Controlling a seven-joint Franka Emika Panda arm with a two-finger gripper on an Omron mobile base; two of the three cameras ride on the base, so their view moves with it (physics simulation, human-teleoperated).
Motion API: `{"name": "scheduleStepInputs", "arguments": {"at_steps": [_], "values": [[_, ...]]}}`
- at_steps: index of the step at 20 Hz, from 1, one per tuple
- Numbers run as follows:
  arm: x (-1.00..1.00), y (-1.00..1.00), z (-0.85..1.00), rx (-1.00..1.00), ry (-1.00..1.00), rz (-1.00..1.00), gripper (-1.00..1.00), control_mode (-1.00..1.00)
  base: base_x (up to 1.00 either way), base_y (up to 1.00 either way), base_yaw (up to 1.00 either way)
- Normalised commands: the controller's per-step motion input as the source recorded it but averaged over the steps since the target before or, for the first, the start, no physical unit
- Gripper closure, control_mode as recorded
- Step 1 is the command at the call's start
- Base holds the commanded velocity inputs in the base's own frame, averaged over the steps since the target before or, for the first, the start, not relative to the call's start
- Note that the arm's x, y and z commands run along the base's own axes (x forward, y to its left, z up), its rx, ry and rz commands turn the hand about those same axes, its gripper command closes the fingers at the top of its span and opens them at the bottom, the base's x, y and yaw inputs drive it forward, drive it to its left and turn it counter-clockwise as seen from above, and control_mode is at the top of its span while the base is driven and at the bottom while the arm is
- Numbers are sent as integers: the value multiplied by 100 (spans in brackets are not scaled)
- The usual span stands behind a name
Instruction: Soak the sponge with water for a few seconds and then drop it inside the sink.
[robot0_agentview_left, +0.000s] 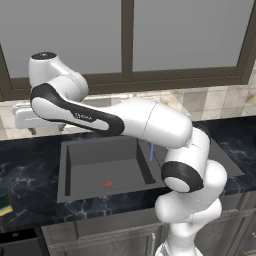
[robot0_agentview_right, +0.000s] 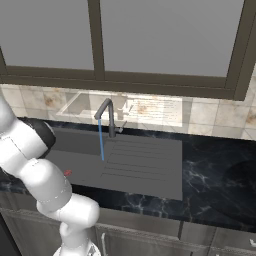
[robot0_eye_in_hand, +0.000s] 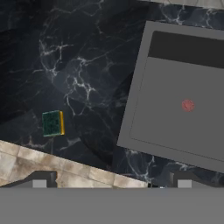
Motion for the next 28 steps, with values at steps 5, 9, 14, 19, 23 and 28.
{"name": "scheduleStepInputs", "arguments": {"at_steps": [5,9,14,19,23,28], "values": [[-3,21,-13,0,-5,0,-100,-100,0,0,0],[-1,17,-29,0,-4,0,-100,-100,0,0,0],[-2,15,-23,0,-1,0,-100,-100,0,0,0],[-10,10,-8,1,1,0,-100,-100,0,0,0],[-4,1,0,3,12,0,-100,-100,0,0,0],[0,0,0,5,15,0,-100,-100,0,0,0]]}}
